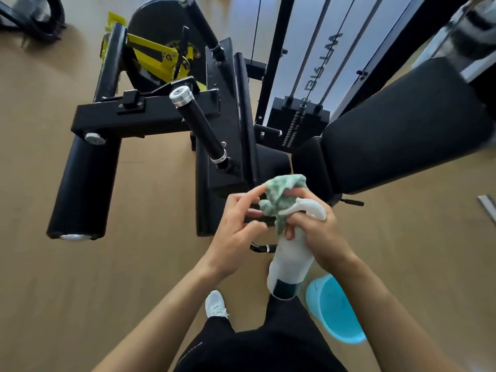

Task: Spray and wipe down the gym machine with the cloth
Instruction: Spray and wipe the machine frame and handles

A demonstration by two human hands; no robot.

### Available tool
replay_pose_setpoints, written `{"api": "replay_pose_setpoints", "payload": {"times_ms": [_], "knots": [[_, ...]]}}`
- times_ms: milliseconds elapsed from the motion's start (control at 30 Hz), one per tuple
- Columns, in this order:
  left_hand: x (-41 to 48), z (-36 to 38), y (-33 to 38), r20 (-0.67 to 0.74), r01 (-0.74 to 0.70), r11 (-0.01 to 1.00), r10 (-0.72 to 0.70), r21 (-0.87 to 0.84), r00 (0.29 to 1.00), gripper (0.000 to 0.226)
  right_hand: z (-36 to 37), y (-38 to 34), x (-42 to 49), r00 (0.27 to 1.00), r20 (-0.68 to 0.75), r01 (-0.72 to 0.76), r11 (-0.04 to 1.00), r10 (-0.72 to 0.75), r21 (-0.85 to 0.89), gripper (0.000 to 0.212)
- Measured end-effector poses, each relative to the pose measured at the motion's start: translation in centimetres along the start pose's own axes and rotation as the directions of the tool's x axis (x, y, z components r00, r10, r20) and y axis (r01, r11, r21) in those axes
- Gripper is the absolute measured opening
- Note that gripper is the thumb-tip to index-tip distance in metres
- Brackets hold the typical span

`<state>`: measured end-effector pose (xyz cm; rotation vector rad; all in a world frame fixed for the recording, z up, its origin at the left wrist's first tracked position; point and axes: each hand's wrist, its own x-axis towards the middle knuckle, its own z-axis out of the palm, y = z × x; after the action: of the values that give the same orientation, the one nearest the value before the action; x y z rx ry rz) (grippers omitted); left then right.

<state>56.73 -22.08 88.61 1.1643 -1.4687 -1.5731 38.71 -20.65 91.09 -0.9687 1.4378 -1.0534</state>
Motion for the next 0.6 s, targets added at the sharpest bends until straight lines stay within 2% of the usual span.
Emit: {"api": "replay_pose_setpoints", "payload": {"times_ms": [100, 200, 267, 367, 467, 600], "knots": [[0.0, 1.9, -2.4, 0.135, 0.125, 0.989, -0.136, 0.085, 0.981, 0.08, -2.1, 0.1, 1.8, 1.0, 0.026, 0.013, 1.0, -0.013, 0.025, 0.034], [0.8, 4.8, -4.7, 0.206, 0.295, 0.934, -0.334, 0.201, 0.92, 0.095, -4.0, 0.2, 4.4, 0.999, 0.037, -0.018, 0.996, 0.015, 0.091, 0.023], [1.6, 7.0, -5.9, 0.145, 0.392, 0.899, -0.422, 0.193, 0.895, 0.085, -5.1, 0.5, 6.5, 0.998, 0.031, -0.063, 0.989, 0.059, 0.135, 0.023], [2.9, 9.7, -7.1, 0.017, 0.463, 0.877, -0.469, 0.128, 0.883, 0.07, -6.3, 1.4, 9.8, 0.978, 0.099, -0.198, 0.965, 0.184, 0.17, 0.022], [3.7, 11.8, -7.7, -0.085, 0.508, 0.859, -0.503, 0.063, 0.86, 0.062, -7.1, 2.5, 12.9, 0.933, 0.255, -0.271, 0.962, 0.252, 0.042, 0.014], [4.0, 13.7, -7.6, -0.268, 0.539, 0.84, -0.535, -0.065, 0.801, 0.061, -7.7, 3.2, 15.0, 0.867, 0.442, -0.166, 0.97, 0.23, -0.178, 0.037]]}}
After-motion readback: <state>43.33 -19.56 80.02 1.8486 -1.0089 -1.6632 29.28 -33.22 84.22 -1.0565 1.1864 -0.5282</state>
